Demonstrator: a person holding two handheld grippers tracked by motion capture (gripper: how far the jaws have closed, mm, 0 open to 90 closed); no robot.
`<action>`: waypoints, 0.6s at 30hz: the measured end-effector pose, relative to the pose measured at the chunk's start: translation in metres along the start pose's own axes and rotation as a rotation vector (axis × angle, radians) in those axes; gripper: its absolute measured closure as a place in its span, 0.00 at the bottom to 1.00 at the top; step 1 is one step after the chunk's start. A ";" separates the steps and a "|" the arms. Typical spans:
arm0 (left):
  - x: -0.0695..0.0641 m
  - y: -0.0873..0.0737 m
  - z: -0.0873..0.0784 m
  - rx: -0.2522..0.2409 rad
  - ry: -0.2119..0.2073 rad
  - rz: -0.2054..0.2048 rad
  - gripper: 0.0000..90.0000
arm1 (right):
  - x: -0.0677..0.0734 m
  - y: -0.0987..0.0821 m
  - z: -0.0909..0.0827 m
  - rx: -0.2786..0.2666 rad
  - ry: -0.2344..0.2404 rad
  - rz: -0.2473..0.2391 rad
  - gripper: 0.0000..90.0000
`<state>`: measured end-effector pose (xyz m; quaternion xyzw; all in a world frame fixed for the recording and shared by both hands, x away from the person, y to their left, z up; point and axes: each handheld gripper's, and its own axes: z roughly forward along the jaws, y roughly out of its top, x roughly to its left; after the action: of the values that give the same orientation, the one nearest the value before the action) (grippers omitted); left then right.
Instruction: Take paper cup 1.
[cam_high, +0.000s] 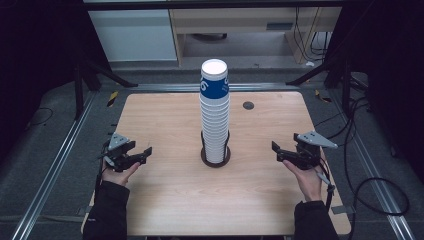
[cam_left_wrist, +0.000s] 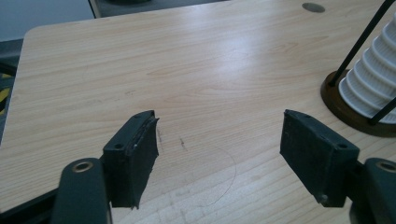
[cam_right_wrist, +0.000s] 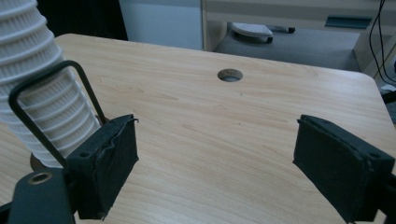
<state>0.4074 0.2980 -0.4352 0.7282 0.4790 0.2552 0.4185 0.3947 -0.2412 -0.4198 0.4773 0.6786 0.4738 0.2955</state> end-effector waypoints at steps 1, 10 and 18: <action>0.000 0.001 0.000 -0.001 -0.012 -0.010 0.30 | 0.000 0.000 0.000 0.000 0.000 0.000 0.15; -0.005 0.003 -0.001 -0.017 -0.062 -0.008 0.25 | 0.013 0.036 -0.014 -0.082 0.078 -0.026 0.14; -0.004 0.003 0.000 0.002 -0.084 -0.016 0.25 | 0.028 0.073 -0.025 -0.176 0.154 -0.032 0.13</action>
<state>0.4076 0.2936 -0.4323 0.7349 0.4668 0.2205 0.4397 0.3898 -0.2169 -0.3417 0.4009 0.6624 0.5620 0.2909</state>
